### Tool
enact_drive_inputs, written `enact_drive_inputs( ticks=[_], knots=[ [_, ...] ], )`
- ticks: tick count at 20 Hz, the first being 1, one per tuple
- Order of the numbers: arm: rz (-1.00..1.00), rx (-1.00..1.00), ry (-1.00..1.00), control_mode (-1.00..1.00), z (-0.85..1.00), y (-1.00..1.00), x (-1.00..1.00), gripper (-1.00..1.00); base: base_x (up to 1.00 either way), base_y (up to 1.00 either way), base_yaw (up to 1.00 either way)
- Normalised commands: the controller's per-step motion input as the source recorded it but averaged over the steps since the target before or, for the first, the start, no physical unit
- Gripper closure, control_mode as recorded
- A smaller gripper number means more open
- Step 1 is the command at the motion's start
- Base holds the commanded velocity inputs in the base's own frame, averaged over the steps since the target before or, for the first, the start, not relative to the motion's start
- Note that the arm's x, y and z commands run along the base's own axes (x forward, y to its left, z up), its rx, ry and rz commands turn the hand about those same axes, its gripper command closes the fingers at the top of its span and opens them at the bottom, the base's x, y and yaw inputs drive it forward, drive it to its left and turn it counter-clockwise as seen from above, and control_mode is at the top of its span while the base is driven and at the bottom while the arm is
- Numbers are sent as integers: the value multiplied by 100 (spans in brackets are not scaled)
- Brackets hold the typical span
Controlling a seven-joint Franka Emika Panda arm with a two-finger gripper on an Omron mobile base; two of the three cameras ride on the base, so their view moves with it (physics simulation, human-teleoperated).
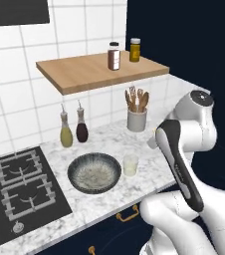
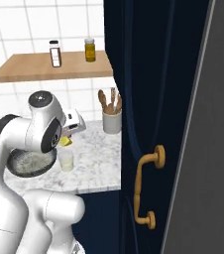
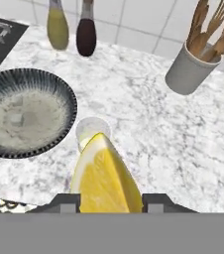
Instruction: Grab a lemon wedge from the fridge and one ice cube from the ice bowl, and put them in the glass of lemonade.
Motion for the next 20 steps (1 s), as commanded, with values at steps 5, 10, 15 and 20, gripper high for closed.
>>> enact_drive_inputs(
  ticks=[5, 10, 15, 20],
  knots=[
    [4, -19, 33, -100, -32, 21, 47, 100, 0, 0, 0],
    [10, -25, 25, -100, -57, 48, 18, 100, 0, 0, 0],
    [9, -28, 19, -100, -67, 45, 25, 100, 0, 0, 0],
    [6, -10, 4, -100, -38, 2, 19, 100, 0, 0, 0]
  ],
)
